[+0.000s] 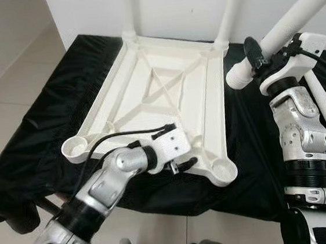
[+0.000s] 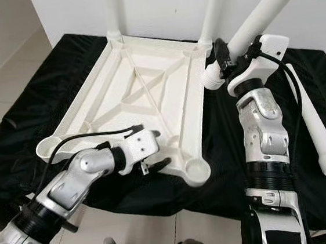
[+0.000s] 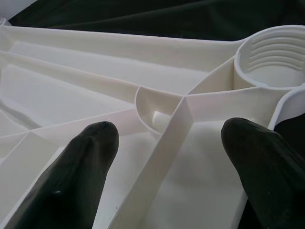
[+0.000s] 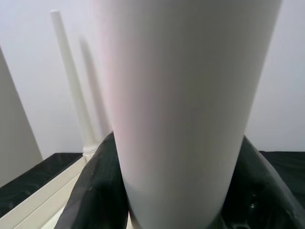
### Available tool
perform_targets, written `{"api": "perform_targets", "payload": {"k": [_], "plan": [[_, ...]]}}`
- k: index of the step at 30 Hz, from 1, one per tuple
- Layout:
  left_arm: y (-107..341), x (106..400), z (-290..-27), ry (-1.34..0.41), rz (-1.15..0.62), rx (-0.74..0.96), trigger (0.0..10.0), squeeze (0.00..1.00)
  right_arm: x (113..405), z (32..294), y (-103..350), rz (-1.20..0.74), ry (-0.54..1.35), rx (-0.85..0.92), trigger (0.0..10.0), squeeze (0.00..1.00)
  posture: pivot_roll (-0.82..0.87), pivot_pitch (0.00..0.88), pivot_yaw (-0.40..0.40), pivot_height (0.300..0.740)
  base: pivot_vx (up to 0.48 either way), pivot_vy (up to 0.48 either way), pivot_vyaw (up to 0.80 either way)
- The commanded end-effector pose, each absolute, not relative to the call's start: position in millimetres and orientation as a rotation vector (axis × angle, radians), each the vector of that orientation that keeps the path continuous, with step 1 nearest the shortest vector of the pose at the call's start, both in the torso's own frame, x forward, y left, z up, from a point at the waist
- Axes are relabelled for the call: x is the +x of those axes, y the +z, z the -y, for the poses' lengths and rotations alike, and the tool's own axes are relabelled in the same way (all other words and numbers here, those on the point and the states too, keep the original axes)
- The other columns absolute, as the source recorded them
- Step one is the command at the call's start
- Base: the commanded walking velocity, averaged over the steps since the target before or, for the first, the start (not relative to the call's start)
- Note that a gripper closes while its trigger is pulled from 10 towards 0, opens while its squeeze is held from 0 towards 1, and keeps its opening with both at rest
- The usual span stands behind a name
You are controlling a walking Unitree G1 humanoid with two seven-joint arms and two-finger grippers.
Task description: Building children table
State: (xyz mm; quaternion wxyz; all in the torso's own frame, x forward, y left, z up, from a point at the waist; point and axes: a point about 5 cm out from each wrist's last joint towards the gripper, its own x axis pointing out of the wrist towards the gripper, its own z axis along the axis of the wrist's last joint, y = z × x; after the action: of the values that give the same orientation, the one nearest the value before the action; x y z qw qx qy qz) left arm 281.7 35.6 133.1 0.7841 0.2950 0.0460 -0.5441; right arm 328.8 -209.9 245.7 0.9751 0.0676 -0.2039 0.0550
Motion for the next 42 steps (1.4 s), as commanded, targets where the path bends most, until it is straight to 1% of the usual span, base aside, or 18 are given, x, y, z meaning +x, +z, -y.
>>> {"api": "perform_targets", "payload": {"k": [1,4,9,10,14,22,29,33,37,40,42], "plan": [[105,291,-52,-0.946,-0.224,0.690,10.0,0.00,326,212,254,0.451,0.107,0.132,10.0,0.00,0.00,0.051,-0.036,0.740,0.000,0.000,0.00],[105,299,-52,-0.884,-0.243,0.695,10.0,0.00,325,213,254,0.451,0.105,0.133,10.0,0.00,0.00,0.055,-0.032,0.740,0.000,0.000,0.00],[107,304,-50,-0.849,-0.241,0.678,10.0,0.00,325,213,254,0.451,0.103,0.135,10.0,0.00,0.00,0.055,-0.031,0.740,0.000,0.000,0.00],[112,310,-44,-0.819,-0.222,0.654,10.0,0.00,325,212,253,0.451,0.101,0.137,10.0,0.00,-0.01,0.056,-0.029,0.740,0.000,0.000,0.00],[118,317,-37,-0.770,-0.206,0.623,10.0,0.00,324,211,252,0.447,0.100,0.136,10.0,0.00,-0.01,0.060,-0.027,0.740,0.000,0.000,0.00],[123,325,-33,-0.717,-0.194,0.579,10.0,0.00,323,210,251,0.445,0.104,0.137,10.0,0.00,-0.01,0.062,-0.026,0.740,0.000,0.000,0.00],[123,333,-25,-0.673,-0.186,0.588,10.0,0.00,322,208,251,0.447,0.111,0.146,10.0,0.00,-0.01,0.058,-0.026,0.740,0.000,0.000,0.00],[135,341,-17,-0.602,-0.148,0.535,10.0,0.00,323,205,251,0.447,0.115,0.151,10.0,0.00,-0.01,0.057,-0.025,0.740,0.000,0.000,0.00],[139,343,-15,-0.582,-0.135,0.515,10.0,0.00,322,204,250,0.447,0.117,0.153,10.0,0.00,-0.01,0.058,-0.027,0.740,0.000,0.000,0.00],[149,347,-9,-0.517,-0.086,0.479,10.0,0.00,323,201,249,0.440,0.125,0.158,10.0,0.00,0.00,0.061,-0.029,0.740,0.000,0.000,0.00],[151,348,-8,-0.511,-0.072,0.472,10.0,0.00,323,201,248,0.437,0.127,0.158,10.0,0.00,0.00,0.062,-0.028,0.740,0.000,0.000,0.00]]}}
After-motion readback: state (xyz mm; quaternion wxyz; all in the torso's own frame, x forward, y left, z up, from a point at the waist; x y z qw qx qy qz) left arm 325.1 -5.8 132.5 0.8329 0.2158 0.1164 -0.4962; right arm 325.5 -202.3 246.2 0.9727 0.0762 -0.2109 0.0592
